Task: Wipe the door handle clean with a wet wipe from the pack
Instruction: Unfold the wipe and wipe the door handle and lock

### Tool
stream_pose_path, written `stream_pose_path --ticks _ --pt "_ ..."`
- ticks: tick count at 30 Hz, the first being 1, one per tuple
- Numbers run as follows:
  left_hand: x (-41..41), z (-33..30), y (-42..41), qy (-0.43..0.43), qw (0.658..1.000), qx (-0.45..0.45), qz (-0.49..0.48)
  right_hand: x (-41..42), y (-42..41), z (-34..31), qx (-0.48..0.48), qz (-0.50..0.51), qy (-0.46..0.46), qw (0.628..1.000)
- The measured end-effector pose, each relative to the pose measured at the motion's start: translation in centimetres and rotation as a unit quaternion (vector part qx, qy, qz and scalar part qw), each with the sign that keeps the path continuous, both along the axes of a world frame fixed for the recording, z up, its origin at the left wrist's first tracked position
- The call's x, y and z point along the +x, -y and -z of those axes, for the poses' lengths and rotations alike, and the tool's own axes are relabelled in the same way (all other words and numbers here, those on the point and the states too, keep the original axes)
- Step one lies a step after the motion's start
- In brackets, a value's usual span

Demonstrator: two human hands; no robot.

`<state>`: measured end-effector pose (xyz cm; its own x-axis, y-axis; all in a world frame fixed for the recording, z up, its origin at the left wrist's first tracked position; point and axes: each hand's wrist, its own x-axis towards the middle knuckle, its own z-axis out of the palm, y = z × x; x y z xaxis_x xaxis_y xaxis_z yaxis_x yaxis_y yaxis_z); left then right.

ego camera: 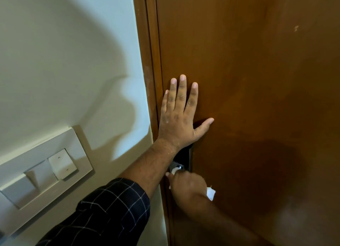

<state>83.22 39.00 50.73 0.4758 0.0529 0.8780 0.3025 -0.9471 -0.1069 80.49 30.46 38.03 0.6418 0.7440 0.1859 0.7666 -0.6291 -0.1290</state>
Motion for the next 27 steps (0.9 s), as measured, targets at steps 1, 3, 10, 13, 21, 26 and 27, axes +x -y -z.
stream_pose_path --ticks 1,3,10,13,21,26,27 --pt "0.0 0.1 -0.1 0.000 1.000 0.000 0.000 -0.1 -0.8 0.0 0.001 0.016 -0.003 1.000" --pt "0.0 0.1 0.0 0.002 1.000 0.001 0.002 -0.2 -1.4 -0.1 0.008 0.047 -0.020 0.999" --pt "-0.3 -0.2 0.2 -0.013 1.000 -0.006 -0.006 0.0 1.8 -1.0 0.050 -0.054 0.053 0.996" --pt "-0.7 -0.3 0.4 -0.025 0.999 -0.011 -0.017 2.0 6.5 -0.6 -0.005 -0.184 0.179 0.967" --pt "-1.3 -0.5 0.6 -0.057 0.998 -0.017 -0.014 5.1 9.2 -3.6 -0.188 -0.303 0.170 0.919" --pt "-1.5 -0.7 0.6 -0.072 0.997 -0.014 -0.011 5.2 11.4 -5.6 -0.209 -0.245 0.158 0.933" --pt "-1.5 -0.8 0.5 -0.075 0.997 -0.013 -0.008 4.7 11.6 -5.7 -0.176 -0.240 0.153 0.942"
